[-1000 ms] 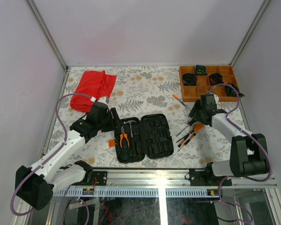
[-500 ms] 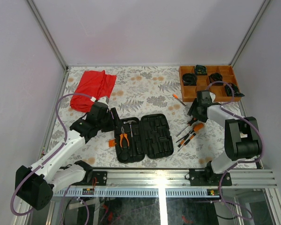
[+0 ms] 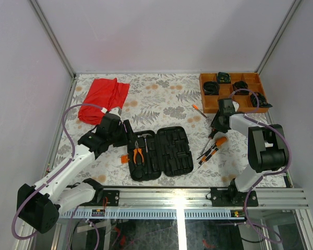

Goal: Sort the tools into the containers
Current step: Pick up the screwdriver from the center of the board.

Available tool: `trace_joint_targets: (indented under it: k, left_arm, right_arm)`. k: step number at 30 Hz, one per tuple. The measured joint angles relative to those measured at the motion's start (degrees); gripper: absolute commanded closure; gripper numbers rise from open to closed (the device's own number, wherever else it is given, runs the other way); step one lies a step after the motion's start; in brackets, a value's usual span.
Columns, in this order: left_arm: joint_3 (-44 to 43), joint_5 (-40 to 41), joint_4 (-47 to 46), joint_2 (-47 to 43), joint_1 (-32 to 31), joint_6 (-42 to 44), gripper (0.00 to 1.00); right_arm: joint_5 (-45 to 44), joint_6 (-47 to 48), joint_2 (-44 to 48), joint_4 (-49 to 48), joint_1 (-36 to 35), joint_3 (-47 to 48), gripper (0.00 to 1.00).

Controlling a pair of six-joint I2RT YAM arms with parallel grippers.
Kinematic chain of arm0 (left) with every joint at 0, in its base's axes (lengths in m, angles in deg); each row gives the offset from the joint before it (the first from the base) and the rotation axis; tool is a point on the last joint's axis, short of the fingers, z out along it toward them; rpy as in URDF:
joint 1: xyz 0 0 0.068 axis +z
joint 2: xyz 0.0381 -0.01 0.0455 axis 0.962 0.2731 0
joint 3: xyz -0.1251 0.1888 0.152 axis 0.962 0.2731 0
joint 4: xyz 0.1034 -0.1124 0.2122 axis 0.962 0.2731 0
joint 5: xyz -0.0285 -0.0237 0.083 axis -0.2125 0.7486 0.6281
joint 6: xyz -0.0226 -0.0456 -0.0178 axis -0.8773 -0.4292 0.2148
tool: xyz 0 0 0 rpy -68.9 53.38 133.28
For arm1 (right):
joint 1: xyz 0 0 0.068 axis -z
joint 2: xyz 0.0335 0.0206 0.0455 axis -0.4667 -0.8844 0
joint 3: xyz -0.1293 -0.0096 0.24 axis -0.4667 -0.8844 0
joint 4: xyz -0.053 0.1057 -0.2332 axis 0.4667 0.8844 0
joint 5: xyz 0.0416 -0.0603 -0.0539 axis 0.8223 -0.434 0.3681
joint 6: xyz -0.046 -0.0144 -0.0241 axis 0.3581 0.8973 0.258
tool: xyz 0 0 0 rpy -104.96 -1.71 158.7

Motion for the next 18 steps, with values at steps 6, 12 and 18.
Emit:
trace_joint_targets:
  k: [6, 12, 18]
  left_arm:
    - [0.0, -0.1, 0.0, 0.0, 0.0, 0.0, 0.44]
    - [0.0, -0.5, 0.0, 0.0, 0.0, 0.0, 0.44]
    - [0.0, -0.9, 0.0, 0.0, 0.0, 0.0, 0.44]
  right_arm:
    - [1.4, -0.8, 2.1, 0.8, 0.0, -0.7, 0.77]
    - [3.9, -1.6, 11.3, 0.5, 0.0, -1.6, 0.87]
    - [6.2, -1.5, 19.5, 0.1, 0.0, -1.7, 0.97]
